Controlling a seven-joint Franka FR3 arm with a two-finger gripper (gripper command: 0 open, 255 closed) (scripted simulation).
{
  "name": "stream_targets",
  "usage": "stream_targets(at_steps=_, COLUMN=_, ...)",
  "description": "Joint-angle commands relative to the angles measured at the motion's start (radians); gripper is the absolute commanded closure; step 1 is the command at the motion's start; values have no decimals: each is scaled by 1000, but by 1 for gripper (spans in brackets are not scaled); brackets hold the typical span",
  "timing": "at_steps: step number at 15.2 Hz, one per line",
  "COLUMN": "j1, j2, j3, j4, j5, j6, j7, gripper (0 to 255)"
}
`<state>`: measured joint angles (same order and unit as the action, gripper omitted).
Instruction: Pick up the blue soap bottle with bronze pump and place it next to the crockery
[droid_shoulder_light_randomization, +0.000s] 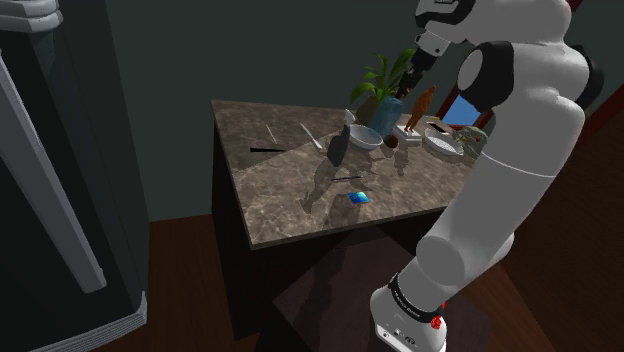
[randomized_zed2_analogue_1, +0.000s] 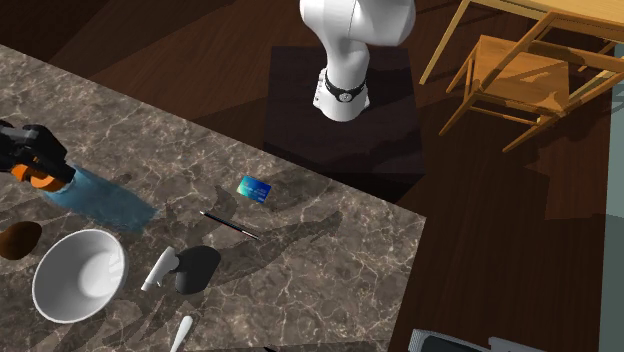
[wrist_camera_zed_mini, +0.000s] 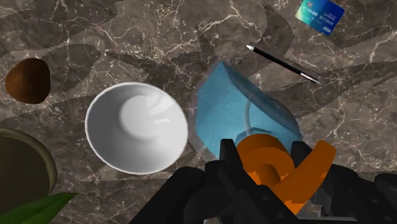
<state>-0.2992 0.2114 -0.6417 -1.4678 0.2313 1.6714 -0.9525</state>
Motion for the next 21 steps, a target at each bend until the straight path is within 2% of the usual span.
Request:
stream_targets(at_steps=1, j1=-53, j2=86, j3=-9, j4=79, j5=54, j6=-16, j7=-55, gripper=255)
stream_targets(at_steps=3, j1=-101, j2=151, j3=-7, j4=148, j5=93, j6=-34, j7=-87, gripper=255)
stream_targets(at_steps=21, j1=-64, j2=143, j3=4, j4=-107, j5=99, j6=209, j7=-122, gripper=255)
